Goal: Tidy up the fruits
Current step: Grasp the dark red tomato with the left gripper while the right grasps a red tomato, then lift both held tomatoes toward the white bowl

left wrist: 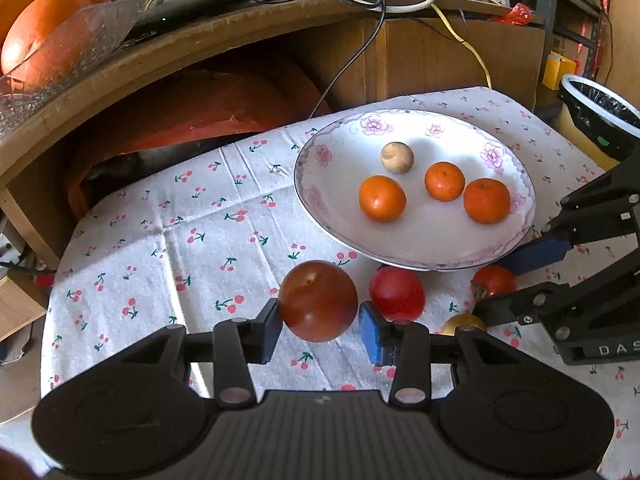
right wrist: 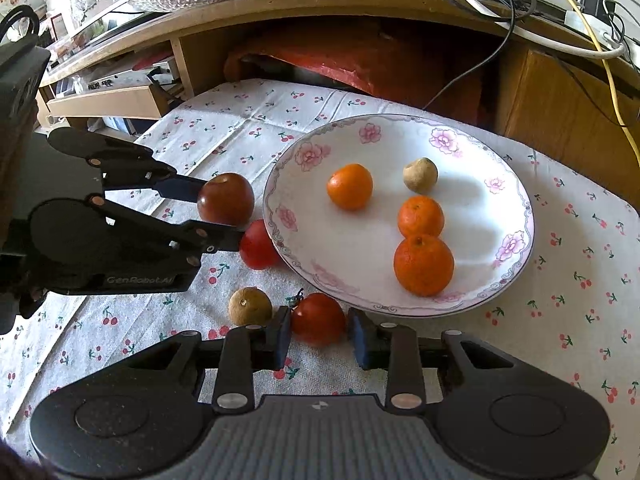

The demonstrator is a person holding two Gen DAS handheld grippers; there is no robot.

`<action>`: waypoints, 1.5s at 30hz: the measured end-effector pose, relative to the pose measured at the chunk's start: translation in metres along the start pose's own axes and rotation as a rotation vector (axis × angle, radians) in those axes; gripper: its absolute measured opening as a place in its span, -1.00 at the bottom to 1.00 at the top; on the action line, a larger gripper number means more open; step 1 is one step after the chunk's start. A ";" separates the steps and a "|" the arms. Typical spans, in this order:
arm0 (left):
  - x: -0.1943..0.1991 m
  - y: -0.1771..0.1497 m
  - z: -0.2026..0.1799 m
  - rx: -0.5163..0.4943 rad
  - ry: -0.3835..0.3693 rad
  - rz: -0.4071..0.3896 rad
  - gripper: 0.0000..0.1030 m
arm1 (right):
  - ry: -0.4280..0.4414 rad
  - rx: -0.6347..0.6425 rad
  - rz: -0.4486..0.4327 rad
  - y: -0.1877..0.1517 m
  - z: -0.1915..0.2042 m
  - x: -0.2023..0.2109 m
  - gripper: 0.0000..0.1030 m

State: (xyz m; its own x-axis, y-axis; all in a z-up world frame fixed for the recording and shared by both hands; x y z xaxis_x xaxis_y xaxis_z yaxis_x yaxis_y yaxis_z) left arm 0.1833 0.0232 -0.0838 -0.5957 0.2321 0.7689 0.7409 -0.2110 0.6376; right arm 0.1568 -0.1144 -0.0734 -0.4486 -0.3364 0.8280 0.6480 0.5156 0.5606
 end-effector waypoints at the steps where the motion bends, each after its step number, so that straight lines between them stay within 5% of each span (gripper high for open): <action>1: 0.000 0.000 -0.001 0.000 0.001 -0.003 -0.09 | 0.001 -0.001 0.003 0.000 0.000 0.001 -0.54; 30: 0.030 0.000 -0.014 0.005 -0.027 -0.018 -0.12 | 0.024 -0.026 -0.031 0.002 0.009 0.034 -0.56; 45: 0.028 0.024 -0.032 -0.004 -0.039 -0.048 -0.12 | -0.044 -0.074 -0.084 0.019 -0.020 0.041 -0.56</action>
Point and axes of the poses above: each gripper's, at about its wrist camera, not at the fingertips, and x roughly against the way its jaws point, z to its left, y to its top, the point moved 3 cm from there along -x, roughly the way its jaws point, and after that the axes turned 11 degrees about x, right-handed, at the moved point
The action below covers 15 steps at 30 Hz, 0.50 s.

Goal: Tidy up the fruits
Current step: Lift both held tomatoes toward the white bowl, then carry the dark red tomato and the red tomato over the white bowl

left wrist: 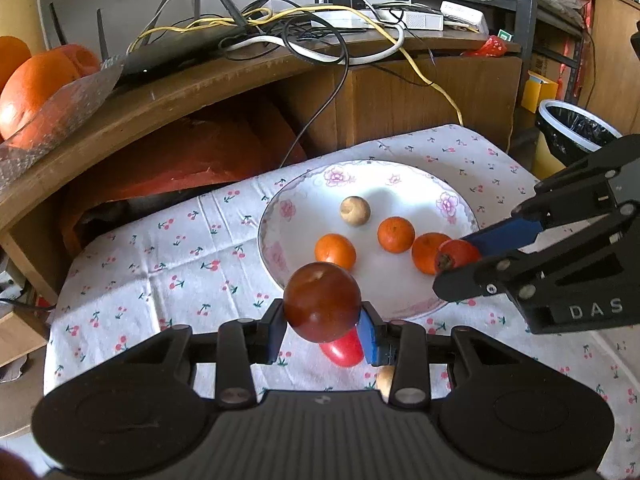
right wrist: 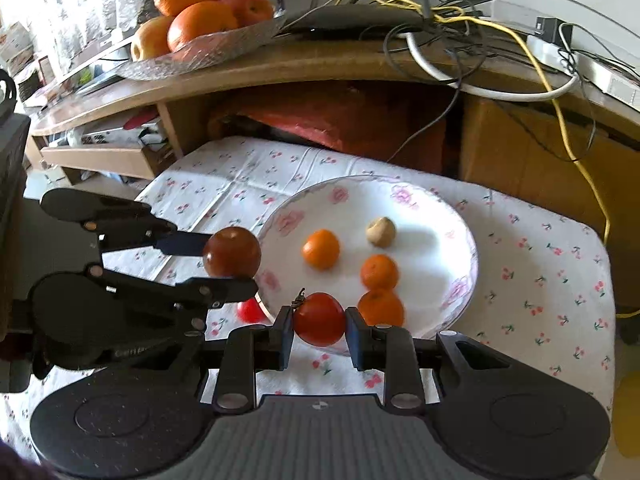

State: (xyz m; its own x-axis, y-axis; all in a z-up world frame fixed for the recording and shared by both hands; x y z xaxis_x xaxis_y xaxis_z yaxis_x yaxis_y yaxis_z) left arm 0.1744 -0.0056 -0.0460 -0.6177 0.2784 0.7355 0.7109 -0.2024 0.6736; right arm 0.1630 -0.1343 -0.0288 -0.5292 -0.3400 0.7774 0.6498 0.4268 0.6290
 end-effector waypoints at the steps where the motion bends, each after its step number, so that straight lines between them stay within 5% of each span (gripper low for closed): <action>1: -0.002 0.001 -0.001 -0.001 0.002 0.001 -0.12 | -0.003 -0.002 0.001 0.000 -0.002 -0.001 -0.56; 15: -0.023 0.018 -0.007 -0.003 0.011 0.003 -0.12 | -0.041 -0.015 0.011 0.005 -0.023 -0.018 -0.56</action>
Point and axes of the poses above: each gripper's, at about its wrist camera, not at the fingertips, and x roughly against the way its jaws point, z to its left, y to its top, the point moved 3 cm from there along -x, roughly the way its jaws point, and after that the axes turned 11 degrees about x, right-handed, at the moved point
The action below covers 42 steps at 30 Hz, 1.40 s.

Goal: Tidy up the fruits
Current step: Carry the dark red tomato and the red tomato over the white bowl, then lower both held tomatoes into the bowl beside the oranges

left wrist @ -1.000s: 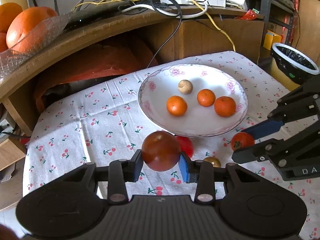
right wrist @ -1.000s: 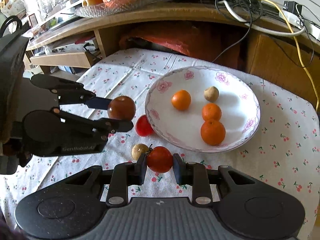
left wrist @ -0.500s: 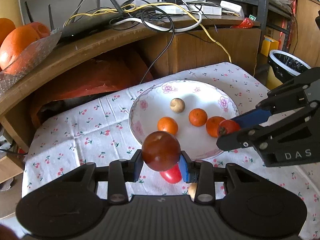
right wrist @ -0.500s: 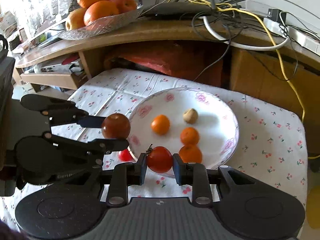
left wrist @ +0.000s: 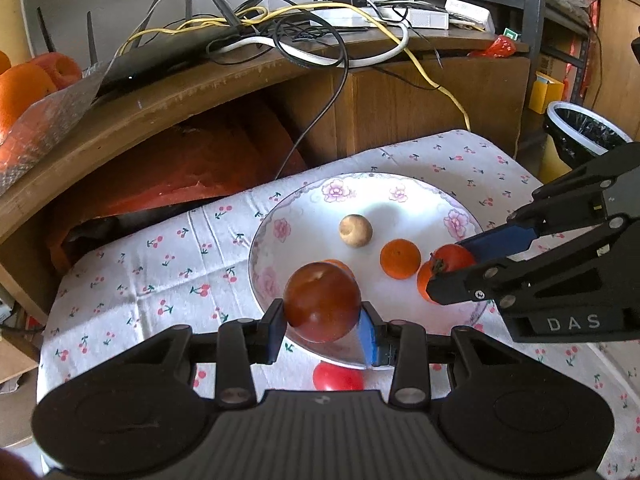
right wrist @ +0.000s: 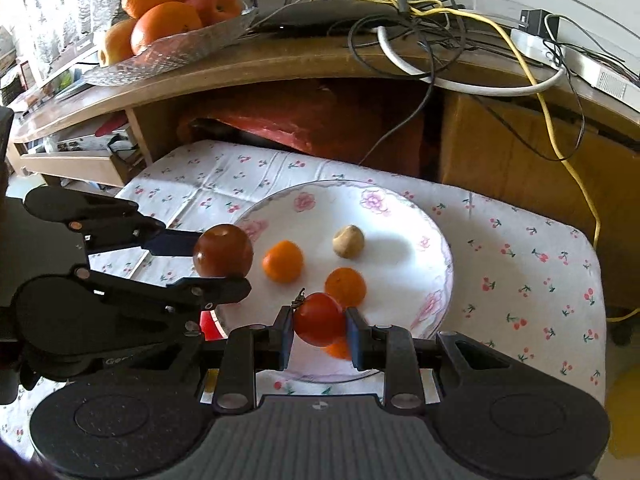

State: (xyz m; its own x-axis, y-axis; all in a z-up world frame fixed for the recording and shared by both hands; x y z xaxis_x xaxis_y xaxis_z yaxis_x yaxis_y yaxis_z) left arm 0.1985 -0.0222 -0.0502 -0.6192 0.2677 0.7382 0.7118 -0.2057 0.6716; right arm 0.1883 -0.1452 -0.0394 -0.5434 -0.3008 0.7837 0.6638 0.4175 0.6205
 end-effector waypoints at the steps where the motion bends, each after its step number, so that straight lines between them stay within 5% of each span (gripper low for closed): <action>1: -0.002 0.000 0.000 0.000 0.001 0.003 -0.12 | -0.002 -0.001 0.001 0.000 -0.001 -0.001 -0.56; 42: -0.031 0.003 -0.017 -0.039 0.026 0.032 -0.11 | -0.061 -0.036 -0.006 0.011 -0.032 -0.033 -0.54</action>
Point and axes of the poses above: each gripper's, at about its wrist camera, not at the fingertips, and x roughly against the way its jaws point, z to its left, y to its top, the point moved 3 cm from there along -x, roughly the way its jaws point, and after that the axes turned 11 degrees about x, right-handed, at the moved point
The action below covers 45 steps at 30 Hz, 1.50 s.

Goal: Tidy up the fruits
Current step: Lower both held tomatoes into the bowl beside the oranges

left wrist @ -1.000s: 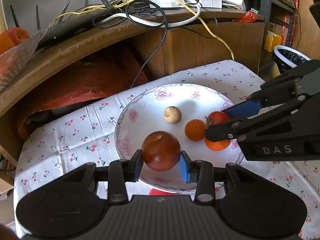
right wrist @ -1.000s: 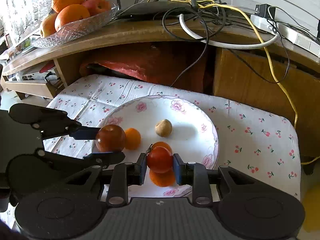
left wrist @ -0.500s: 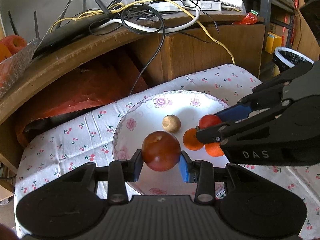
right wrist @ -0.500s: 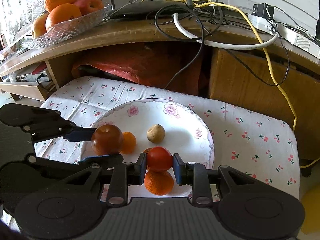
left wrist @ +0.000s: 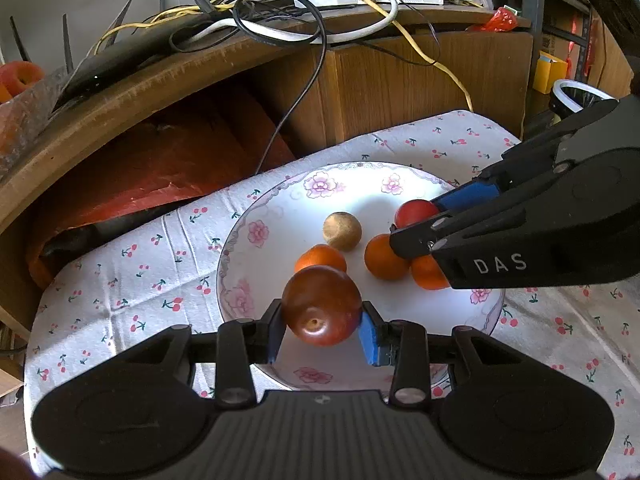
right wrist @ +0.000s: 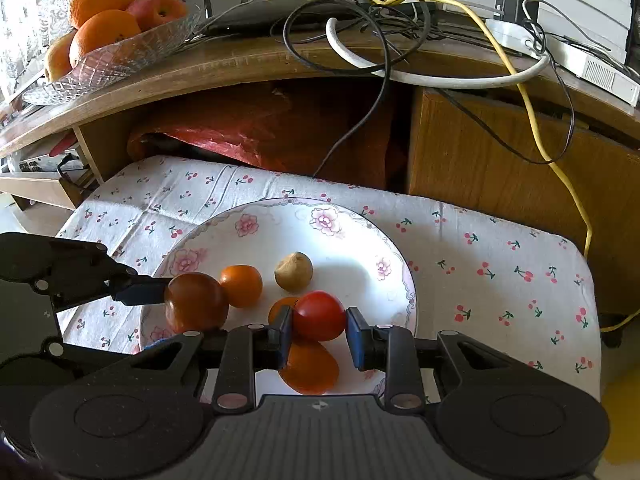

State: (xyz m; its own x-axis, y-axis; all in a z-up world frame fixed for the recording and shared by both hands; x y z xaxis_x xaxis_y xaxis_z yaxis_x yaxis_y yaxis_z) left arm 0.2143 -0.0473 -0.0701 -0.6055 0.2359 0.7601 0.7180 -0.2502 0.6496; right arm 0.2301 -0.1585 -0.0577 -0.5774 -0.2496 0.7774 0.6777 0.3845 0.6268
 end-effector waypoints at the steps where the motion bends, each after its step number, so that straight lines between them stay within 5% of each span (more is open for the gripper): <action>1: 0.000 0.000 0.000 0.000 0.000 0.001 -0.11 | 0.000 -0.002 -0.001 0.000 -0.001 0.000 -0.54; 45: 0.008 0.000 0.002 0.029 -0.003 0.006 -0.09 | 0.004 -0.027 -0.032 0.012 0.006 0.006 -0.37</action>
State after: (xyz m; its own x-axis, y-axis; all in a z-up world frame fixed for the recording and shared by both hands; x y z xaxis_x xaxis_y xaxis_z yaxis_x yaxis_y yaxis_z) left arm 0.2099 -0.0431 -0.0637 -0.6002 0.2371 0.7639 0.7311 -0.2247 0.6442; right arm 0.2319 -0.1505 -0.0457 -0.5969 -0.2649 0.7574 0.6715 0.3518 0.6522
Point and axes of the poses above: each gripper's, at about its wrist camera, not at the fingertips, and x roughly against the way its jaws point, z to its left, y to its top, the point moved 3 cm from there along -x, roughly the way its jaws point, and after that the axes turned 11 degrees about x, right-handed, at the moved point
